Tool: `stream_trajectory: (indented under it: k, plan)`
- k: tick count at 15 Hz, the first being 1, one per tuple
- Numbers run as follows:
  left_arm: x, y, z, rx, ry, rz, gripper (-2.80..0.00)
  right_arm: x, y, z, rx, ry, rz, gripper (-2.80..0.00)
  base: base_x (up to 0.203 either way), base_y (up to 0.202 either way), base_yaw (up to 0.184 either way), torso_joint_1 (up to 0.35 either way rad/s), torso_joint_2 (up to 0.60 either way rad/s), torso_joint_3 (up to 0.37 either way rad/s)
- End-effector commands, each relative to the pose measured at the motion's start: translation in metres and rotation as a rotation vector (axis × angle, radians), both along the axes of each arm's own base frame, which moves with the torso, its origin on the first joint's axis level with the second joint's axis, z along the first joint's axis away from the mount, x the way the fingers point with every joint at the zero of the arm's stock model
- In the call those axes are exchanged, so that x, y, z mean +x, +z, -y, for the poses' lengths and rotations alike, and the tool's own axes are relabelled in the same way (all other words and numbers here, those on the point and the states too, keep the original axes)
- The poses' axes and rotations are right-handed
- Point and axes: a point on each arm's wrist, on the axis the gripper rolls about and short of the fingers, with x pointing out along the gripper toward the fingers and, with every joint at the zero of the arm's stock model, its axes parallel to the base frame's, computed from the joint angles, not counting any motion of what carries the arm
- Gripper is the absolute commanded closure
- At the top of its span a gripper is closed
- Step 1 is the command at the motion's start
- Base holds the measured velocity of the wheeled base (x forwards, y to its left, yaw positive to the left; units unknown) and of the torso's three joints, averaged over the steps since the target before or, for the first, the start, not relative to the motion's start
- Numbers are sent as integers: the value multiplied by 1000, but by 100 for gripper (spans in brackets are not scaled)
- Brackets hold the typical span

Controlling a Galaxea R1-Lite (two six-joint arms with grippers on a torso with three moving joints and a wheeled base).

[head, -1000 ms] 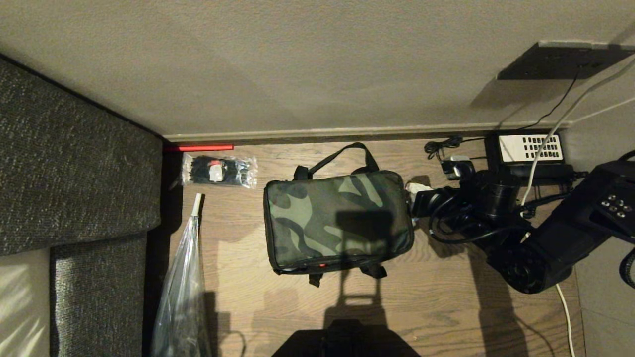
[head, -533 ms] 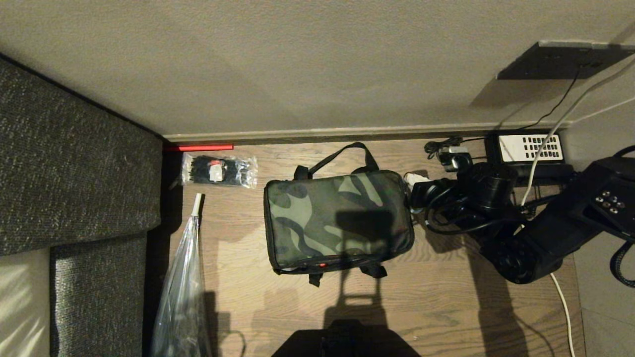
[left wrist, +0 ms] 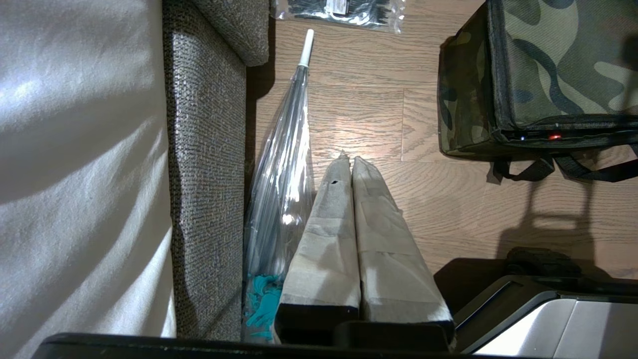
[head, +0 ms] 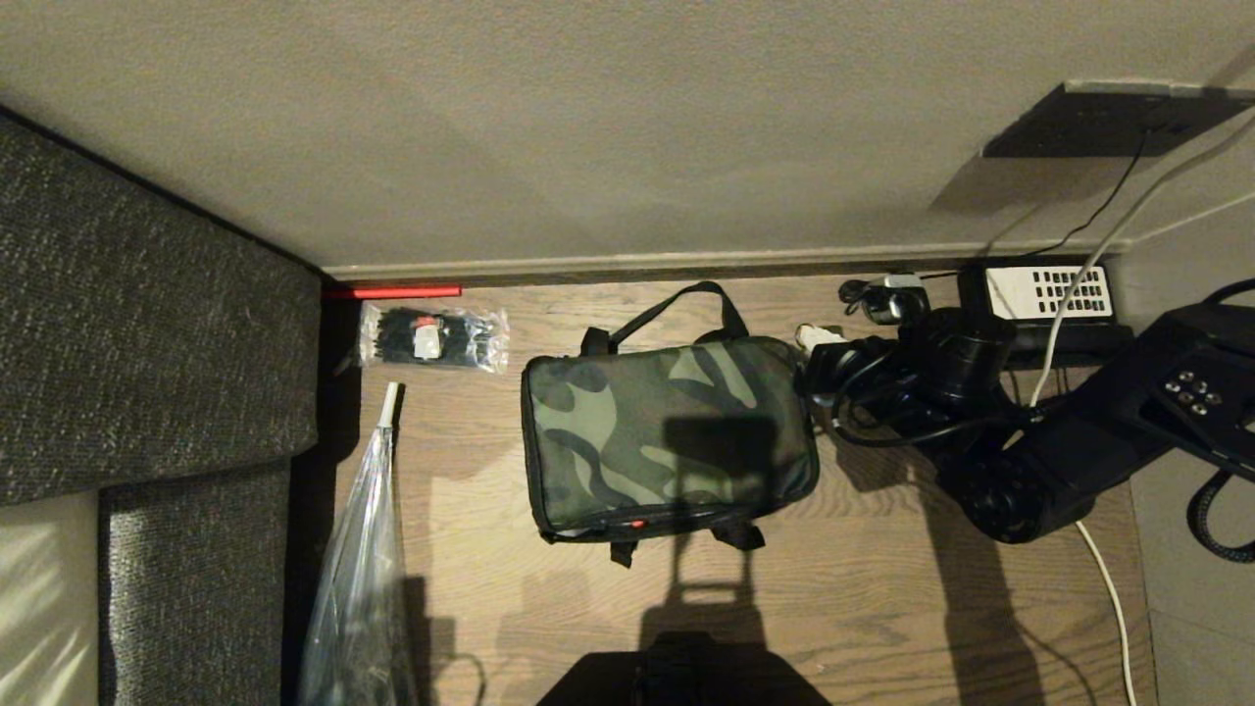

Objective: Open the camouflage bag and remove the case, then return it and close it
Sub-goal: Open the top of the storage box

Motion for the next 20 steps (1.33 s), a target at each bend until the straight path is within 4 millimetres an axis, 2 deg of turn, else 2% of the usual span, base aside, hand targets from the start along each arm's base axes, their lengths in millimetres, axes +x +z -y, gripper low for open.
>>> stream_trajectory:
  k: [1, 14, 20]
  plan:
    - [0, -1, 0, 0, 1, -3, 0, 3, 1, -1, 4, 0, 14, 0, 0, 0, 0, 0, 0, 0]
    - [0, -1, 0, 0, 1, -1, 0, 13, 11, -6, 21, 2, 66, 0, 0, 0, 0, 0, 0, 0]
    - [0, -1, 0, 0, 1, -1, 0, 12, 9, -11, 20, 15, 66, 0, 0, 0, 0, 0, 0, 0]
